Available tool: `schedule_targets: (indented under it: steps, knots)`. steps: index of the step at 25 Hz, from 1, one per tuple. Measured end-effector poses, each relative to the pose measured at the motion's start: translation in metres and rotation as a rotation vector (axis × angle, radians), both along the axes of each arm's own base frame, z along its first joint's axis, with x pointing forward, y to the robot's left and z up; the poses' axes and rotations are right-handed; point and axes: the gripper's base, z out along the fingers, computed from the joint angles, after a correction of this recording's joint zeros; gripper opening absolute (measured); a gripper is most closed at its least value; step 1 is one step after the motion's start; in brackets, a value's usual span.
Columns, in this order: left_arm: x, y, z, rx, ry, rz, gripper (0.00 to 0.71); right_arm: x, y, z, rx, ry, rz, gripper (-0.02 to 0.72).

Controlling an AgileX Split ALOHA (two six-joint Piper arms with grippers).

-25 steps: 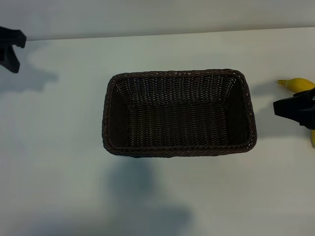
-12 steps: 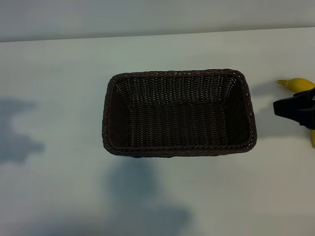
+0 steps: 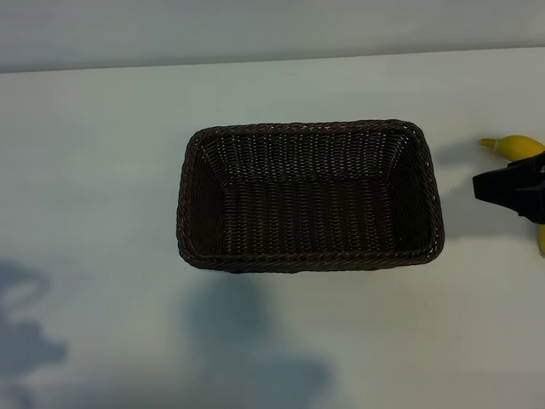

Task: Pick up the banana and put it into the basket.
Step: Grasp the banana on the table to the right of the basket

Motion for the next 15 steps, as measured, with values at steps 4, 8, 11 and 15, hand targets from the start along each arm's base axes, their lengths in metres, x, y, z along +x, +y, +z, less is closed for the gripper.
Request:
schedule_targets:
  steps: [4,8,11,15]
  knots:
    - [-0.014,0.0,-0.008,0.002,-0.082,0.004,0.496,0.0,0.0,0.0,0.002,0.002,-0.002,0.525]
    - [-0.019,0.002,-0.007,0.001,-0.131,0.048,0.496,0.0,0.0,0.0,0.002,0.002,-0.002,0.525]
    - [-0.02,0.003,-0.007,0.001,-0.136,0.074,0.496,0.0,0.0,0.0,0.002,0.002,-0.003,0.525]
    - [-0.02,0.003,-0.007,0.001,-0.138,0.074,0.496,0.0,0.0,0.0,0.009,0.009,-0.012,0.525]
